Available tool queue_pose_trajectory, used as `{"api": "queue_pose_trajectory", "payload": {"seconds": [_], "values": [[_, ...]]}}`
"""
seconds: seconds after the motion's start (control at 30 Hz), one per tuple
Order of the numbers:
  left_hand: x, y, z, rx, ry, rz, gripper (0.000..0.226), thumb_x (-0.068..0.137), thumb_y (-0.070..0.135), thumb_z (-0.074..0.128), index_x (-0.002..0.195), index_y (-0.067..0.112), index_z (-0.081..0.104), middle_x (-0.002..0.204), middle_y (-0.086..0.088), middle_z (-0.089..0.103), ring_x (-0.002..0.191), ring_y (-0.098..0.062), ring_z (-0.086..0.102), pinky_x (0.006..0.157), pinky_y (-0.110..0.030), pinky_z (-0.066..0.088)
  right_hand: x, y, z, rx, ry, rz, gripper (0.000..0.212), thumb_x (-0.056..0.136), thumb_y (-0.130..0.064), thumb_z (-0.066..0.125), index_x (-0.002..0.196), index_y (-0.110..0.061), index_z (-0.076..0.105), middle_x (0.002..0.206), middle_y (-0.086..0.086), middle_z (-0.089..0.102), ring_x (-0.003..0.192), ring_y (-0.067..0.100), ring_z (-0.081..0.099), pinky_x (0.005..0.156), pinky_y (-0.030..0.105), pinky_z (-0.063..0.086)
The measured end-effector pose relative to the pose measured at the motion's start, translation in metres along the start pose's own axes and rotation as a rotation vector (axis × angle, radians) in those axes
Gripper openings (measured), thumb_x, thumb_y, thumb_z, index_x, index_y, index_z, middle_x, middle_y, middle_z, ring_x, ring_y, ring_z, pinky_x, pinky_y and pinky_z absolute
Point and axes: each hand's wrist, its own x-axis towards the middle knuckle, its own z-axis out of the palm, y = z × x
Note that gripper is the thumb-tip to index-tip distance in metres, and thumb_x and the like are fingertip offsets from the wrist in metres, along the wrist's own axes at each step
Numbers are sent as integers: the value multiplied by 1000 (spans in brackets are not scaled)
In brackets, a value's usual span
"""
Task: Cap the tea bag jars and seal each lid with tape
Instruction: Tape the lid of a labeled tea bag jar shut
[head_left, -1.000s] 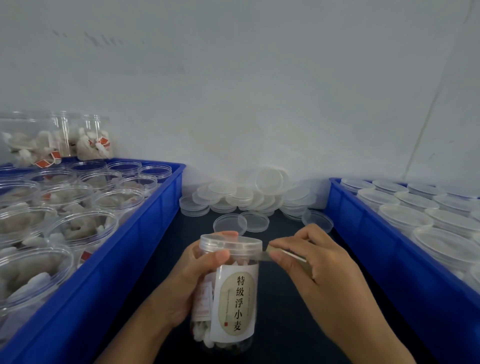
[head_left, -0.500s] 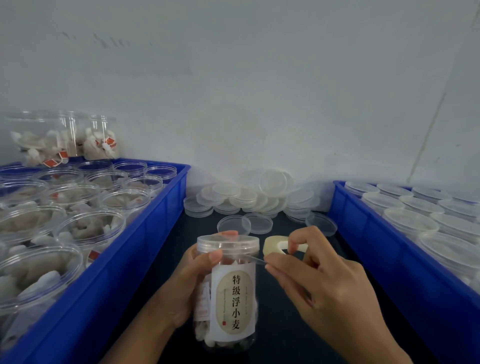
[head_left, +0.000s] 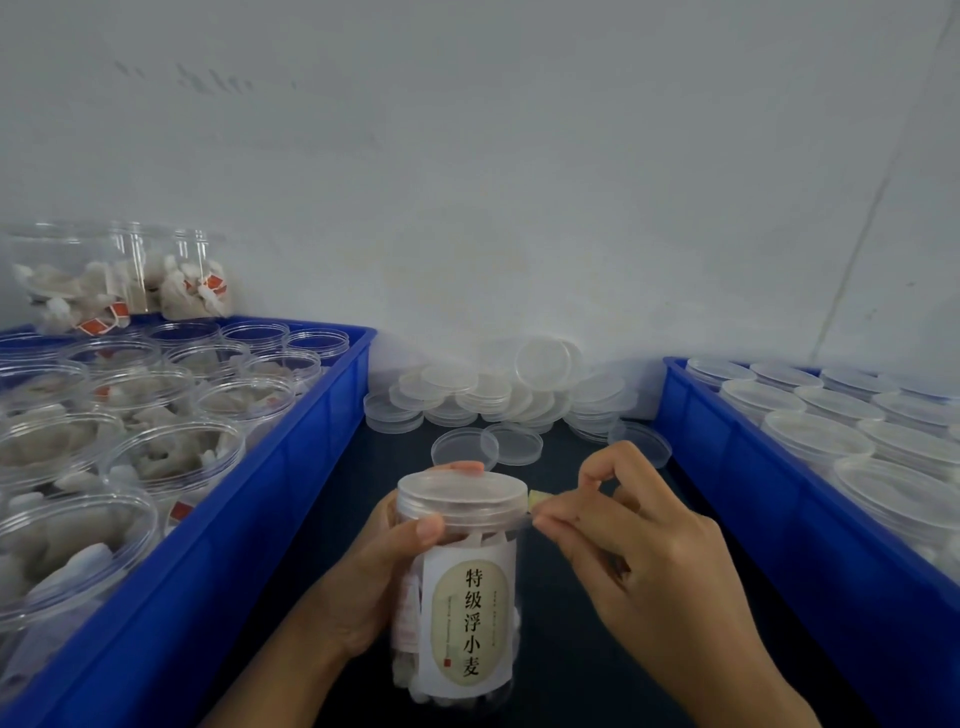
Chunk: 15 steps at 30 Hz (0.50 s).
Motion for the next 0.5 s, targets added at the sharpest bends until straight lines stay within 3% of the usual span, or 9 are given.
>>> {"api": "queue_pose_trajectory", "payload": {"seconds": [0.17,0.3,0.4,0.5], "values": [[-1,1,3,-22,-16,2,95,39,52,92,119,18,54,103,-2,75,94,-16,71,73,-23,57,0,-2,0,44,-6,82,26,86,-38,53,81,-22,72,91,-10,52,48,3,48,42,13,42],[-2,2,6,-18,-25,-3,96,39,51,92,119,18,52,102,0,75,94,-15,71,73,-21,56,2,-3,2,12,-31,159,16,83,-36,60,78,-25,70,88,-15,52,51,1,49,44,15,45],[-1,1,5,-16,-9,-32,102,36,47,94,123,16,50,106,-3,74,98,-18,70,75,-22,56,1,1,5,19,-103,273,5,81,-37,65,78,-33,66,86,-19,52,67,4,56,53,21,50],[1,1,3,14,-5,-36,108,36,46,94,127,13,47,110,-6,72,103,-21,68,78,-24,55,0,6,8,63,-196,388,8,83,-43,64,89,-42,59,88,-24,48,88,-9,50,63,14,43]]}}
